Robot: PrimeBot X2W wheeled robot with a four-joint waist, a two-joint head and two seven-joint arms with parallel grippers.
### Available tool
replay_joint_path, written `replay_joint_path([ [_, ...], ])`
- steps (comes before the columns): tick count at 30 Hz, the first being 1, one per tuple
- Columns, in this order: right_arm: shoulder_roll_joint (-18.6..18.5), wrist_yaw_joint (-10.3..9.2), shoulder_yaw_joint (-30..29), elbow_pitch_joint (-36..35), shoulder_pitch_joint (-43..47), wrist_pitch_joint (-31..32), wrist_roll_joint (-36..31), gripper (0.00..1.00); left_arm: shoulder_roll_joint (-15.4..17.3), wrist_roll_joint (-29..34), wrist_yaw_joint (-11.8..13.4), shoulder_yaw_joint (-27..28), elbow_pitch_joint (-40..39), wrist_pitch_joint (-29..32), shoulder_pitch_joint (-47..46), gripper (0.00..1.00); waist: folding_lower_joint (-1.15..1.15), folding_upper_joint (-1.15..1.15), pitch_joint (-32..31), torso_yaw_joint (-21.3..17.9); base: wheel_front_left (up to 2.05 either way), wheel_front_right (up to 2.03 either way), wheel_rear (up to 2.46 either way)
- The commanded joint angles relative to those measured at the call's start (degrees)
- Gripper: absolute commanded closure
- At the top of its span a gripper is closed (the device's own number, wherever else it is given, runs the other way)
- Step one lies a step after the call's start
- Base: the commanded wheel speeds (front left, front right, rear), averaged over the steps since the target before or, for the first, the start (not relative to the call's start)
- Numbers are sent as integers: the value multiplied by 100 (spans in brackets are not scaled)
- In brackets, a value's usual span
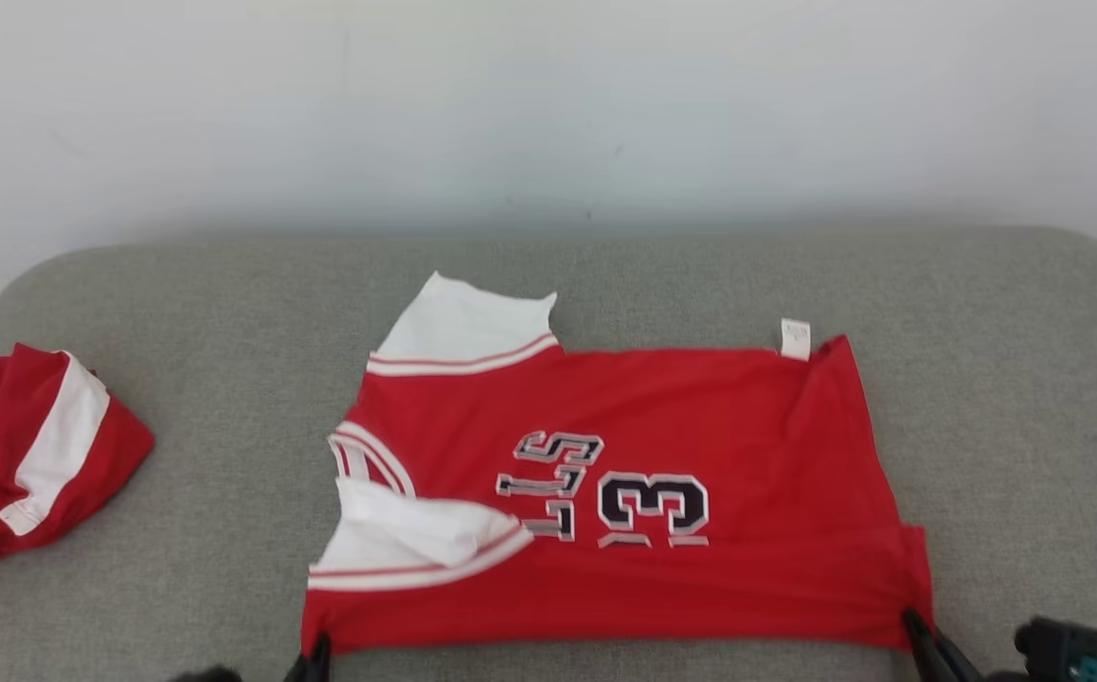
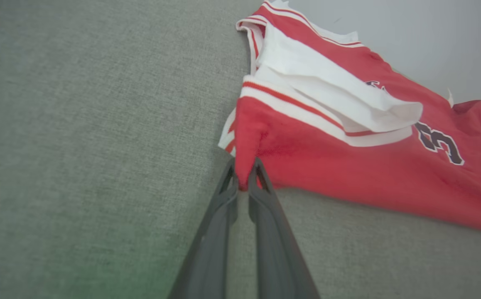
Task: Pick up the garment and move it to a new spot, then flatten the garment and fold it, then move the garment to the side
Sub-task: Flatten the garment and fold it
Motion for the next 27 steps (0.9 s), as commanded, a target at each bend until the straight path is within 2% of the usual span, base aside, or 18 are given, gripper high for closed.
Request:
replay_joint_path([
  [1, -48, -11, -61, -64, 193, -6, 55, 100, 29, 37, 14, 33, -83, -25, 226, 100, 0, 0, -156, 57, 0, 0, 0],
  [4, -133, -11, -262, -401, 673, 205, 135, 100, -31, 95, 104, 44, -507, -24, 764, 100, 0, 0, -184, 117, 0, 0, 0],
  [7, -67, -11, -435, -641, 896, 350, 100, 100, -70, 43, 168, 15, -701, 5, 1036, 100, 0, 0, -179, 128, 0, 0, 0],
  [8, -44, -11, -489, -705, 933, 362, 21, 51, -66, 56, 202, 7, -747, 1, 1078, 100, 0, 0, -186, 130, 0, 0, 0],
  [9, 8, -11, -538, -759, 944, 382, 1, 0, -45, 138, 231, -17, -819, -2, 1080, 81, 0, 0, -192, 132, 0, 0, 0],
  [10, 49, -11, -573, -821, 937, 394, -37, 0, -42, 180, 261, -23, -903, -8, 1085, 54, 0, 0, -201, 136, 0, 0, 0],
  [11, 74, -10, -595, -903, 917, 380, -82, 0, -53, 187, 290, 17, -1009, -14, 1089, 0, 0, 0, -217, 141, 0, 0, 0],
  [17, 203, -11, -793, -1464, 812, 57, -436, 0, 90, 736, 542, 391, -1894, -25, 1112, 0, 0, 0, -306, 178, 0, 0, 0],
  [21, 306, -11, -834, -1791, 717, -344, -761, 0, 151, 1424, 738, 819, -2573, -23, 1197, 0, 0, 0, -371, 174, 0, 0, 0],
  [27, 588, -11, -896, -1916, 650, -950, -1269, 0, 239, 2542, 966, 1239, -3309, -23, 1310, 0, 0, 0, -463, 180, 0, 0, 0],
])
